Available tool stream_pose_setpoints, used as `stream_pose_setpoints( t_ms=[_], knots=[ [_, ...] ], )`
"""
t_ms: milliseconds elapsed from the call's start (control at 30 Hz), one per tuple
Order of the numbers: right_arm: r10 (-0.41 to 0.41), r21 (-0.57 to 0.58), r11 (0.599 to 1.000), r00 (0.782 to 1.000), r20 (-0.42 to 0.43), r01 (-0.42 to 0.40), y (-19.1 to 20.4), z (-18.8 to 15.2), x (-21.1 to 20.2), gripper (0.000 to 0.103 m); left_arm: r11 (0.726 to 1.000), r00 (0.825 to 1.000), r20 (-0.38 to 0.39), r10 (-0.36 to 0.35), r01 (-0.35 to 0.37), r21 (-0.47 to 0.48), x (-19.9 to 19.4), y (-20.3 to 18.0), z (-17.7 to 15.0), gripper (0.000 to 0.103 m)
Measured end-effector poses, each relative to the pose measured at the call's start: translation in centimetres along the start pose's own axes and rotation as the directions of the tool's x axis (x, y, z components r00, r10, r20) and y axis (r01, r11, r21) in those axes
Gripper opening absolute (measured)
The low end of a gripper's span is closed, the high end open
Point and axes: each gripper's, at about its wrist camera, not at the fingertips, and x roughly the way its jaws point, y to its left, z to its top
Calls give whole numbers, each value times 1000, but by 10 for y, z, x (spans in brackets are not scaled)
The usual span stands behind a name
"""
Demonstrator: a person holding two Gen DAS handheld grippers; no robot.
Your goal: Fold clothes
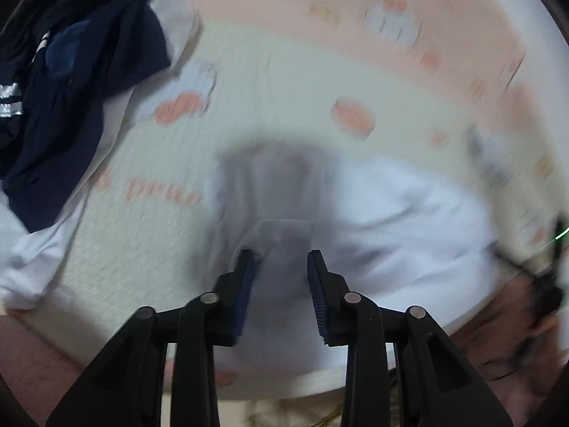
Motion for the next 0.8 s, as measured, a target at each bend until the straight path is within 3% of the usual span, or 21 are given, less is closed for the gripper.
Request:
stream_pose_setpoints(
  t_ms=[100,233,300,367,433,500,600,700,800],
  knots=[
    [-22,7,1000,999,23,22,-4,-2,-11,57,992,996,-27,87,-84,92,-15,-17,-11,14],
    [-5,24,1000,997,80,3,-8,-2,-24,59,975,975,-46,217,-215,51,-29,-13,-22,15],
    [30,7,999,995,93,-31,-2,-1,-23,59,985,985,-15,172,-173,-16,-34,-5,-19,16],
    [38,-26,999,994,102,-36,8,1,-19,59,994,999,15,52,-50,-98,-39,6,-13,22],
    [59,-72,996,995,85,-53,19,2,-14,59,975,997,47,-56,64,-212,-40,23,-8,24],
    [65,-108,992,996,55,-59,24,1,-11,59,946,992,70,-102,118,-301,-39,33,-4,24],
    [19,-141,990,1000,24,-16,31,-1,0,59,961,988,102,-114,136,-241,-36,28,7,24],
    [-16,-155,988,1000,13,18,34,-1,7,59,992,995,54,-83,88,-88,-14,4,15,24],
    [-22,-142,990,1000,17,24,32,1,9,59,1000,999,33,-15,16,-15,-2,-6,17,21]
  ],
)
